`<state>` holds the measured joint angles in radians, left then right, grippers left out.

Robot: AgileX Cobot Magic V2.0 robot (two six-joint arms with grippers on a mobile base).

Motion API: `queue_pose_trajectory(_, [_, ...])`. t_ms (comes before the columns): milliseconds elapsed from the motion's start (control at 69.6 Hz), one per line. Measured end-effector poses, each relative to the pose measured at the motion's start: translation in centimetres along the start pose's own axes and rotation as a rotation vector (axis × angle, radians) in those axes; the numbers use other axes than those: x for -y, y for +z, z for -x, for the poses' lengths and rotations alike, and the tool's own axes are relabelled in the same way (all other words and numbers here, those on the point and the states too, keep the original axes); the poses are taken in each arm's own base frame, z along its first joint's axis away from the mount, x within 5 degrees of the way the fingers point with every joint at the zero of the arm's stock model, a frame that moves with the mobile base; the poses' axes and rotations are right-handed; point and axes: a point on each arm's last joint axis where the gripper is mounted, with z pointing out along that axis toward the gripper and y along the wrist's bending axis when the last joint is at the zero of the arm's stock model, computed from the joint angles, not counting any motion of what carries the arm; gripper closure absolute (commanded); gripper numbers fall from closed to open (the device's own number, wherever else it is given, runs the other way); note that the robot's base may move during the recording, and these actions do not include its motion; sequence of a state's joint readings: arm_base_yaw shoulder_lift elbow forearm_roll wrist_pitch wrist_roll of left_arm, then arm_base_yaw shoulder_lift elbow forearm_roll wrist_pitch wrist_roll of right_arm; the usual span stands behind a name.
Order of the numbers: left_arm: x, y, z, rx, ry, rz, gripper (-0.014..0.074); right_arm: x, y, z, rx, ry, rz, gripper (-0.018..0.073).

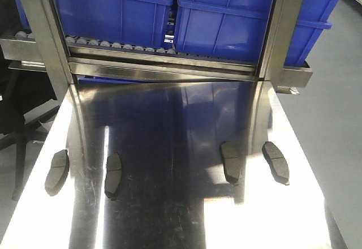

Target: Move and align brake pads A on conveyor

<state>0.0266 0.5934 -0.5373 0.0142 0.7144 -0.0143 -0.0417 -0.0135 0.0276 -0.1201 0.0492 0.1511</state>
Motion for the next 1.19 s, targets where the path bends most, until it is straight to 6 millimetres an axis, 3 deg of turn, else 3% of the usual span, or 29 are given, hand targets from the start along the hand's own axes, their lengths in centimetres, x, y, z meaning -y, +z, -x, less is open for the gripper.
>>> queue_pose_trajectory(115, [0.20, 0.59, 0.03, -0.082, -0.023, -0.020, 0.0603, 0.00, 0.00, 0.00, 0.000, 0.000, 0.000, 0.0568])
queue_pose_trajectory(446, [0.90, 0.73, 0.21, -0.086, -0.109, -0.093, 0.0579, 0.00, 0.00, 0.00, 0.000, 0.000, 0.000, 0.0568])
queue_pose_trajectory(604, [0.63, 0.75, 0.17, -0.088, -0.077, -0.065, 0.0482, 0.00, 0.00, 0.00, 0.000, 0.000, 0.000, 0.0568])
queue_pose_trajectory(834, [0.55, 0.75, 0.14, -0.090, -0.067, -0.057, 0.0204, 0.00, 0.00, 0.00, 0.000, 0.000, 0.000, 0.0568])
queue_pose_trajectory(920, [0.55, 0.76, 0.16, -0.088, -0.067, -0.056, 0.0142, 0.00, 0.00, 0.00, 0.000, 0.000, 0.000, 0.0568])
queue_pose_trajectory(1193, [0.56, 0.86, 0.61, -0.084, -0.066, -0.057, 0.0125, 0.00, 0.00, 0.00, 0.000, 0.000, 0.000, 0.0568])
